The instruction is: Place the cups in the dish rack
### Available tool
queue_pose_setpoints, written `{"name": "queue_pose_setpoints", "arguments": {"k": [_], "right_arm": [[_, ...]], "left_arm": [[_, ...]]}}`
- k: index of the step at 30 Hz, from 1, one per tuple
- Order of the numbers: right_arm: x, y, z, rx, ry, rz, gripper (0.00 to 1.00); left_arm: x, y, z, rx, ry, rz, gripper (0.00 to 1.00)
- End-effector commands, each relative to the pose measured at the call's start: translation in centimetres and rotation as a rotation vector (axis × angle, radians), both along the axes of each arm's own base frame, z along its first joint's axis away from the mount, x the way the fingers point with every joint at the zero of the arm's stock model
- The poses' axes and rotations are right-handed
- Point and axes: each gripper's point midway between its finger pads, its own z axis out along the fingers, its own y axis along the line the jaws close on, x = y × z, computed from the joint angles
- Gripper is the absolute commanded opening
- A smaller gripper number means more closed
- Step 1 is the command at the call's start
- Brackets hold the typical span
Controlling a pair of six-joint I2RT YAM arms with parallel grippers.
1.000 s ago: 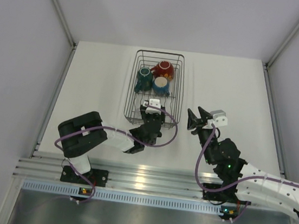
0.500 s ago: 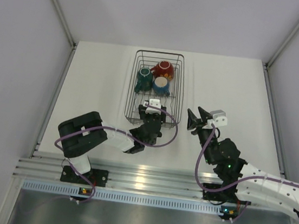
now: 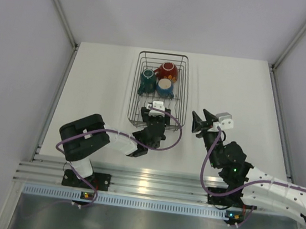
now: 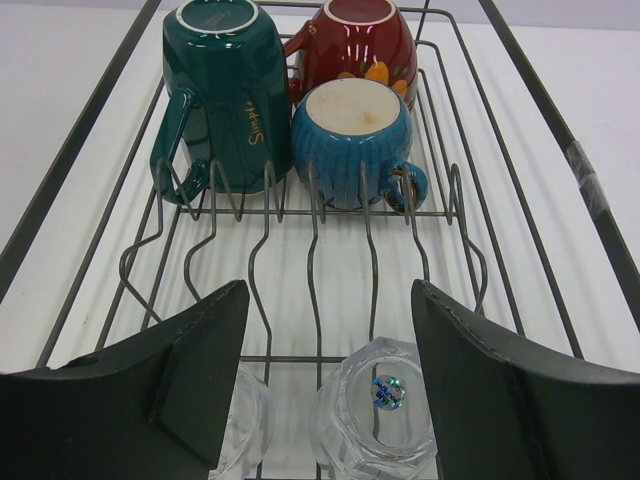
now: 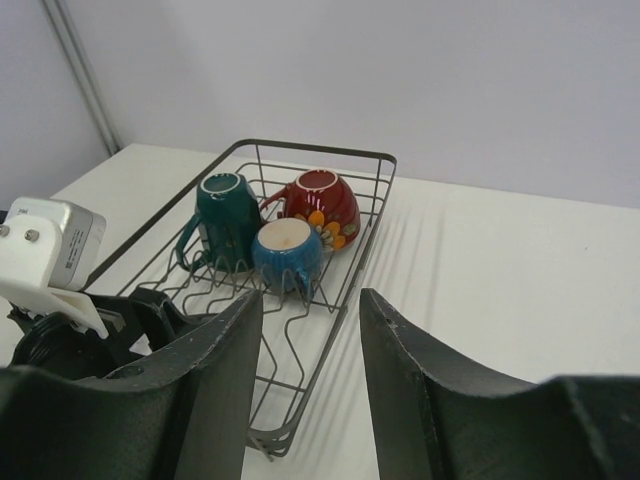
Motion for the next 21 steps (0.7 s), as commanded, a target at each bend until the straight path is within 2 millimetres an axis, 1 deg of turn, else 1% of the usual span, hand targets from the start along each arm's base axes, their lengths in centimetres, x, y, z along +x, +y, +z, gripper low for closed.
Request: {"name": "queue_pose_setpoints", "arguments": {"k": [1,3,4,5,6,7,8,10,11,13,14,15,16,17,18,19,20,21], "right_arm": [[-0.2,-0.3,0.3,0.029,0.006,-0.016,0.45],[0.1,-0.5,0.3,0.023,0.019,-0.038,0.45],[0.2,-0.6,0.8,0.028,0.019,-0.045,0.45],[0.3,-0.6,0.4,0.004,0.035,-0.050,0.46],[0.4,-0.8,0.5,0.009,0.044,-0.062,0.46],[0.7,-1.4,1.0,0.019,0.055,-0.097,0.46],[0.9,-1.7,0.6,-0.003,0.073,-0.115,0.47],[1.3,-2.4,0.9,0.005,0.091,-0.145,0.48],[1.4,-2.8,0.4,-0.018,0.107,-0.158,0.48],[1.6,-3.7,0.6,-0.008,0.124,-0.188,0.49],[1.6,-4.1,0.5,-0.009,0.134,-0.198,0.49],[1.5,-4.5,-0.2,-0.011,0.168,-0.212,0.50],[1.6,-5.2,-0.1,-0.006,0.182,-0.234,0.50],[1.5,-5.5,-0.2,0.026,0.203,-0.241,0.50],[1.2,-6.2,-1.6,-0.027,0.253,-0.261,0.50],[1.2,-6.9,-1.4,-0.018,0.275,-0.279,0.50],[1.2,-7.1,-1.7,0.019,0.309,-0.285,0.50],[1.1,-7.5,-1.5,0.021,0.333,-0.295,0.50]], "left_arm": [[-0.2,1.7,-0.6,0.122,0.028,0.053,0.72],[0.1,0.9,0.7,0.103,0.010,0.039,0.72],[0.1,0.7,1.3,0.108,0.002,0.032,0.72],[0.1,0.4,2.5,0.088,-0.012,0.021,0.72],[0.2,-0.1,3.4,0.071,-0.025,0.014,0.72],[0.2,-0.2,4.6,0.061,-0.040,0.005,0.72],[0.1,-0.4,5.3,0.052,-0.050,-0.002,0.72],[0.0,-0.7,7.6,0.021,-0.079,-0.022,0.73],[0.0,-0.7,8.3,0.009,-0.088,-0.026,0.73],[-0.4,-0.7,10.0,-0.025,-0.112,-0.042,0.73],[-0.5,-0.8,10.6,-0.037,-0.121,-0.059,0.73],[-0.7,-0.9,11.1,-0.046,-0.129,-0.075,0.73],[-0.9,-0.7,12.1,-0.066,-0.141,-0.081,0.74],[-1.1,-1.2,12.6,-0.078,-0.150,-0.119,0.75],[-1.3,-1.5,12.4,-0.056,-0.133,-0.148,0.75],[-1.5,-2.0,13.8,-0.106,-0.138,-0.177,0.76],[-1.9,-3.3,14.1,-0.104,-0.124,-0.258,0.77],[-2.1,-4.0,13.7,-0.080,-0.090,-0.301,0.77]]}}
